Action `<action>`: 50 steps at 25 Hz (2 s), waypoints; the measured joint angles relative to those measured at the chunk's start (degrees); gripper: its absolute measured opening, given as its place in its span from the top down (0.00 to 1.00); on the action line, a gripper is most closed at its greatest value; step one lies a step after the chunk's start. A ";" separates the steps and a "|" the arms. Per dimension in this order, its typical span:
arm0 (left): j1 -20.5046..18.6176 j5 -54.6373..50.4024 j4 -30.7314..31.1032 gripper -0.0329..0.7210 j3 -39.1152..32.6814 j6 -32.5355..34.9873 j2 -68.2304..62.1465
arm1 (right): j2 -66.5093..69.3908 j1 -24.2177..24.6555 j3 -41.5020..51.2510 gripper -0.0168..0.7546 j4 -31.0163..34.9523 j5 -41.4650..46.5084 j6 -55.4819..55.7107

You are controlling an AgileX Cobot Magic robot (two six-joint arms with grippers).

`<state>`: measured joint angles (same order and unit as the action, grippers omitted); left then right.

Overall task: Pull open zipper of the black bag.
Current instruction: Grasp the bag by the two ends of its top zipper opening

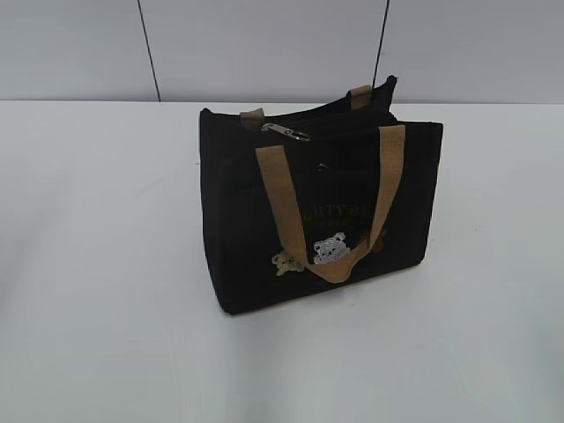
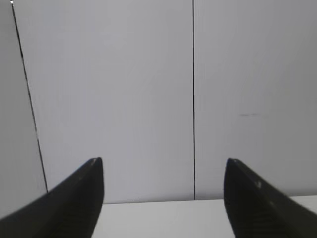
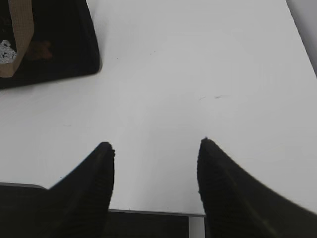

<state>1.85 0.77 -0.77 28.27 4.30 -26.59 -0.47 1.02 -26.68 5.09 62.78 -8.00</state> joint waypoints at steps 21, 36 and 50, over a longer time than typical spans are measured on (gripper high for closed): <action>-0.34 63.63 60.10 0.24 -1.99 -31.17 -59.36 | 0.00 0.00 0.00 0.45 0.00 0.00 0.00; -0.52 67.93 81.09 0.24 27.38 -40.58 -84.38 | 0.00 0.00 0.00 0.45 0.00 -0.05 0.00; 6.28 68.62 82.17 0.30 34.83 -44.15 -90.78 | 0.00 0.00 0.00 0.45 0.00 -0.05 0.00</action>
<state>8.13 69.39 81.40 63.10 -39.86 -117.36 -0.47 1.02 -26.68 5.09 62.73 -8.00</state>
